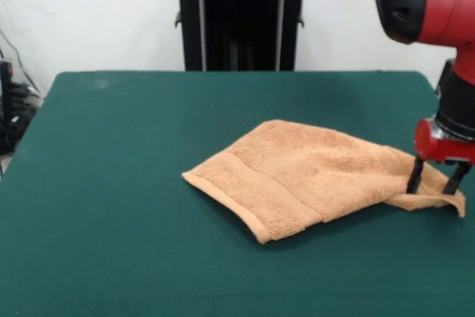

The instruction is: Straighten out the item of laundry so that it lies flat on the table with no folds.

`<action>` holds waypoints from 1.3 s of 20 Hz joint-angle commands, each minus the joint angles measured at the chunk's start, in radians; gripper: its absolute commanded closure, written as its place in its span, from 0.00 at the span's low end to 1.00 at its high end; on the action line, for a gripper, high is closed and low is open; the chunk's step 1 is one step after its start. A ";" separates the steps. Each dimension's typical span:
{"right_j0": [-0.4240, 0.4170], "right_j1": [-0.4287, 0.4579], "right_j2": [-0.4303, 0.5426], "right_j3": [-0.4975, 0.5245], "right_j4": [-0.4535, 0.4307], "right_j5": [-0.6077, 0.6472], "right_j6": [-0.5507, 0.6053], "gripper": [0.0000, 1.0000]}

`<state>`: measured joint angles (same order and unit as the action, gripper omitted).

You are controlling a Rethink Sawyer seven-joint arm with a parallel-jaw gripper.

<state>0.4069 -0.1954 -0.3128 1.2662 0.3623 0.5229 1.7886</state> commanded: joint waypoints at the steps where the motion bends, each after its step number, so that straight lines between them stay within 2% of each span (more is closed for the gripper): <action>1: 0.024 0.010 0.054 0.022 0.052 0.067 0.295 0.00; 4: -0.027 -0.038 0.062 0.067 0.009 0.060 0.212 0.00; 7: -0.097 -0.131 0.054 0.152 -0.049 0.076 0.095 0.00; 11: -0.143 -0.216 0.039 0.203 -0.106 0.109 0.017 0.00; 17: -0.174 -0.281 0.061 0.219 -0.157 0.160 0.017 0.00; 26: -0.214 -0.273 0.101 0.194 -0.210 0.150 0.044 0.00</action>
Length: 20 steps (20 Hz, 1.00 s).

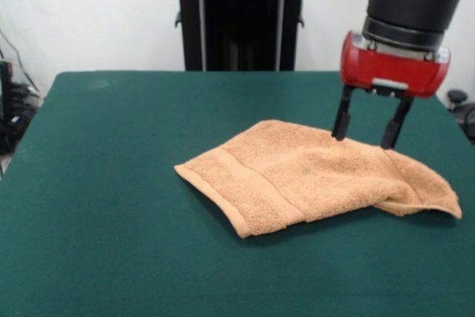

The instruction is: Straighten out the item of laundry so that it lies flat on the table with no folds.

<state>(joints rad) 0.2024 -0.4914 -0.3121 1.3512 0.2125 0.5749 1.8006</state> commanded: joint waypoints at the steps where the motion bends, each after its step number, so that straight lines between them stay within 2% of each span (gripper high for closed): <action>1: -0.018 0.027 0.107 0.111 -0.064 0.085 0.030 0.00; 20: -0.146 0.047 0.204 0.134 -0.172 -0.037 -0.019 0.00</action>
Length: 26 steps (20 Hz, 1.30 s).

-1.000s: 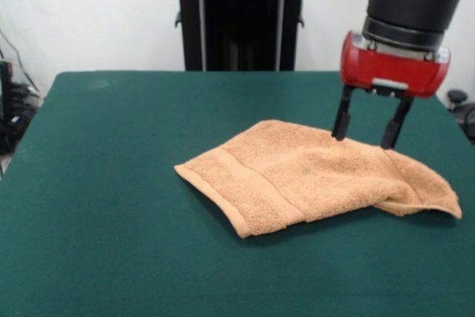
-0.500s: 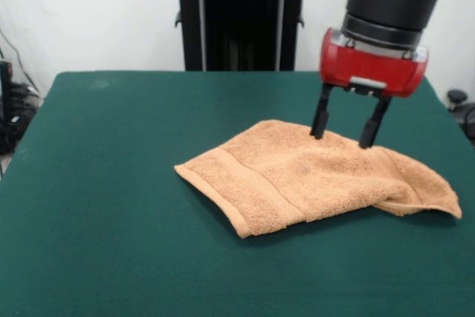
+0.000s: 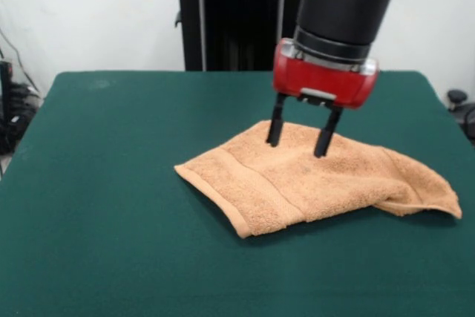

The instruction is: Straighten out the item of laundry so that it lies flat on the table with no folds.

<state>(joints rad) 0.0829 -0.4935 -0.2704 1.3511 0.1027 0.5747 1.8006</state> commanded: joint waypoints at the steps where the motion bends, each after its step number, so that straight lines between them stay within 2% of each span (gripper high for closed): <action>1: -0.031 0.049 0.167 0.135 -0.069 -0.038 -0.018 0.00; 11: -0.047 0.066 0.195 0.122 -0.113 -0.040 0.027 0.00; 17: -0.037 0.098 0.191 0.089 -0.118 0.026 0.020 0.00; 24: -0.027 0.131 0.192 -0.002 -0.109 0.158 0.000 0.00; 26: -0.028 0.155 0.194 -0.024 -0.111 0.154 -0.003 0.00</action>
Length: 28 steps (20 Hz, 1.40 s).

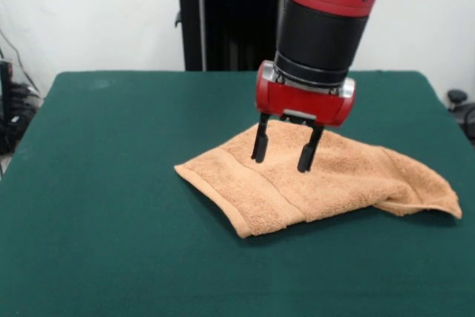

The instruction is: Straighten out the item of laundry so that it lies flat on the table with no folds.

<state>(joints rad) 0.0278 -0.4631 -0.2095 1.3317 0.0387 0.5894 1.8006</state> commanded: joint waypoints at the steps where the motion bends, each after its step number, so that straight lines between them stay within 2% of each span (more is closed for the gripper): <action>1: 0.024 0.139 0.137 -0.007 -0.046 0.118 0.003 0.00; 5: 0.016 0.182 0.146 -0.021 -0.043 0.069 0.015 0.00; 17: -0.001 0.206 0.173 0.020 -0.030 0.008 0.035 0.00; 28: 0.013 0.193 0.160 -0.017 -0.025 0.042 0.044 0.00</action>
<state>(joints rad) 0.0231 -0.2778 -0.1581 1.2834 0.0393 0.5941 1.8006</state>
